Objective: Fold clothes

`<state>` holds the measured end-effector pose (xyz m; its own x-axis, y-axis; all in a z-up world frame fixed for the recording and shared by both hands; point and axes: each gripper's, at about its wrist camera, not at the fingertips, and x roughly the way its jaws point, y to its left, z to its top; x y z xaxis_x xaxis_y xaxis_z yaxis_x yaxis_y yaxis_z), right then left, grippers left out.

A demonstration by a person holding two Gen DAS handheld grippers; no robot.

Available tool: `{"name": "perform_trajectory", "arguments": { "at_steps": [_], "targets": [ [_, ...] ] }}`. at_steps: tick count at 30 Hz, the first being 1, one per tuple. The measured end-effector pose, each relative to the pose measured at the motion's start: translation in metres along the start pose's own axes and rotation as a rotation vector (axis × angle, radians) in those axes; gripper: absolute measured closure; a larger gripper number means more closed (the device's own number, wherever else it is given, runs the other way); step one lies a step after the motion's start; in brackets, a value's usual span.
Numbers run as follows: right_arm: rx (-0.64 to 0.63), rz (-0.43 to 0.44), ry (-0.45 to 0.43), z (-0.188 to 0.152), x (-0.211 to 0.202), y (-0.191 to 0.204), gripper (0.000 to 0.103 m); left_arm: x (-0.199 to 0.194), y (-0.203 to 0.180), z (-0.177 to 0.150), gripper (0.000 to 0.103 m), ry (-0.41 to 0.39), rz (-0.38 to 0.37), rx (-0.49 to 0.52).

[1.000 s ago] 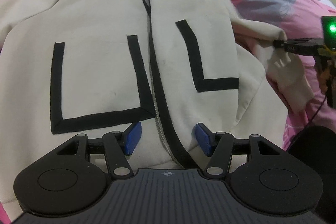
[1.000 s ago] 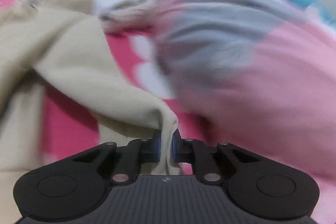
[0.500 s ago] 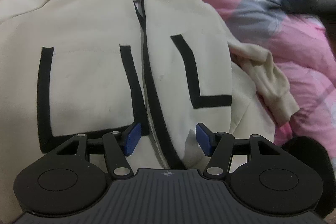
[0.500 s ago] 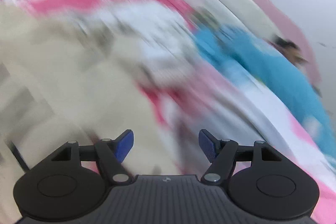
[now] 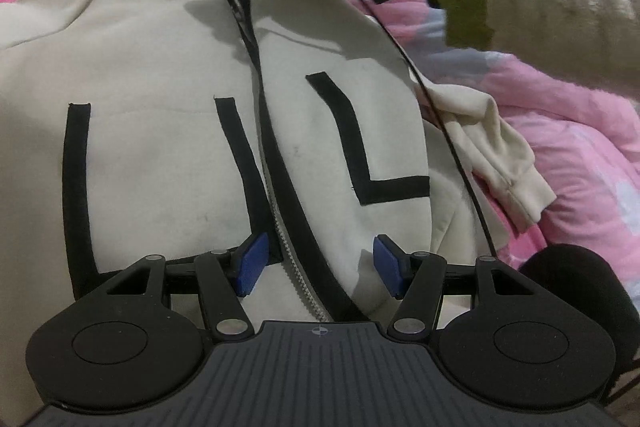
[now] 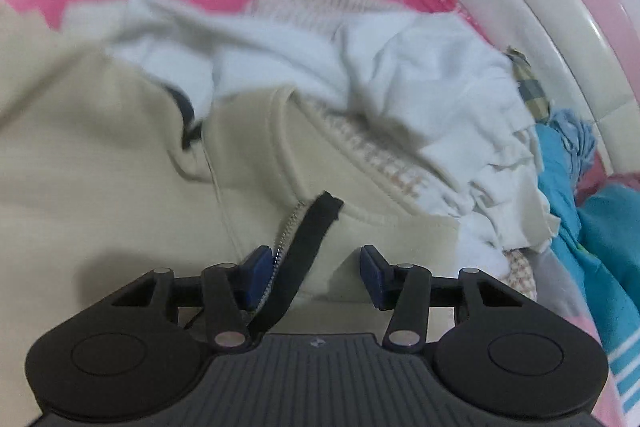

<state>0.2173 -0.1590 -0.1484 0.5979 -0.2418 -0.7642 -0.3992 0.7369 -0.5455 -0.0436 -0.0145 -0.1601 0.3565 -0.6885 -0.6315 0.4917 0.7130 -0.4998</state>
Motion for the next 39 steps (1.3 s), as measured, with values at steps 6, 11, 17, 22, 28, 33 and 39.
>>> {"name": "perform_trajectory", "arguments": {
  "at_steps": [6, 11, 17, 22, 28, 33, 39],
  "targets": [
    [0.224, 0.070, -0.044, -0.018, -0.011, -0.035, 0.082, -0.003, 0.011, -0.001, 0.045, -0.012, -0.064, -0.041],
    [0.532, 0.231, -0.202, -0.044, -0.051, -0.085, 0.087, -0.003, 0.019, -0.001, 0.043, -0.018, -0.118, -0.074],
    [0.760, 0.419, -0.393, -0.050, -0.062, -0.121, 0.086, -0.005, 0.026, 0.000, 0.041, -0.048, -0.151, -0.136],
    [0.711, 0.451, -0.355, -0.022, -0.021, -0.096, 0.085, -0.006, 0.022, 0.000, 0.041, -0.040, -0.124, -0.147],
    [0.696, 0.419, -0.210, -0.011, 0.013, -0.073, 0.061, -0.012, 0.017, -0.007, 0.041, -0.021, -0.090, -0.183],
    [0.904, 0.536, -0.344, -0.068, -0.073, -0.140, 0.048, -0.020, 0.020, -0.014, 0.041, -0.030, -0.079, -0.262],
    [1.096, 0.501, -0.435, -0.210, -0.209, -0.220, 0.047, -0.027, 0.025, -0.020, 0.042, -0.045, -0.060, -0.369]
  ]
}}
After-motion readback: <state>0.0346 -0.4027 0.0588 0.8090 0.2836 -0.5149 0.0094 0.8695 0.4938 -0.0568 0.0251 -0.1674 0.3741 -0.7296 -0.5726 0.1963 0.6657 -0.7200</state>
